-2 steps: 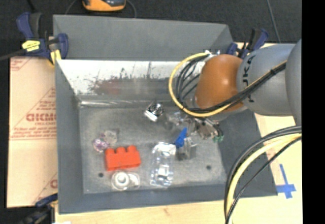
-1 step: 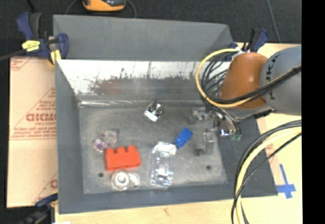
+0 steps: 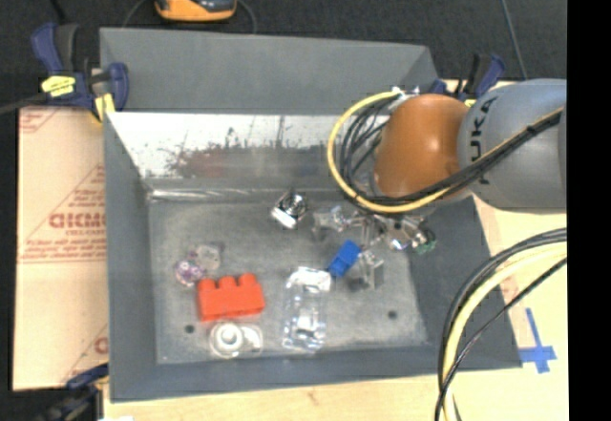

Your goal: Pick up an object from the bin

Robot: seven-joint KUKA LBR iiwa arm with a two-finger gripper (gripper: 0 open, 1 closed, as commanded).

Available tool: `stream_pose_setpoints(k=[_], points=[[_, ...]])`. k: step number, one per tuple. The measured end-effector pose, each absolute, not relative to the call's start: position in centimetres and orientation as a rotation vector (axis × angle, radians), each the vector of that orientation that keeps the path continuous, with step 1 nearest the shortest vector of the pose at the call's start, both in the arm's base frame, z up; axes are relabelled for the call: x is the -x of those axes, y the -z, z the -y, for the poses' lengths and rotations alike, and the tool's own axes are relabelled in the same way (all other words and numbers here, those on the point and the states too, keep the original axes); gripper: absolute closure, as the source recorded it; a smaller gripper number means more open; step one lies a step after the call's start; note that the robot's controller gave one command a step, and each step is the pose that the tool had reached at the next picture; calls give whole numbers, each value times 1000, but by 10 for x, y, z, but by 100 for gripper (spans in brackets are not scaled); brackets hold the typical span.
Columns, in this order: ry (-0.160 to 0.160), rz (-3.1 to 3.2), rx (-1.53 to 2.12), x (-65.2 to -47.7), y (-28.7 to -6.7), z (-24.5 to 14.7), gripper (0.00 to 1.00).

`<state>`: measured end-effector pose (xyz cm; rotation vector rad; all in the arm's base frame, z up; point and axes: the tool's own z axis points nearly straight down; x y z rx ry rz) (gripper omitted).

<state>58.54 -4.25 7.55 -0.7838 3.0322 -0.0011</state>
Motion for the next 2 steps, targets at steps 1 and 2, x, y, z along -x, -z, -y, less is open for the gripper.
stream_pose_setpoints(k=[1, 2], points=[[2, -3033, 779, -586, -76, 44, 100], [9, -3019, 820, -592, -235, 56, 100]])
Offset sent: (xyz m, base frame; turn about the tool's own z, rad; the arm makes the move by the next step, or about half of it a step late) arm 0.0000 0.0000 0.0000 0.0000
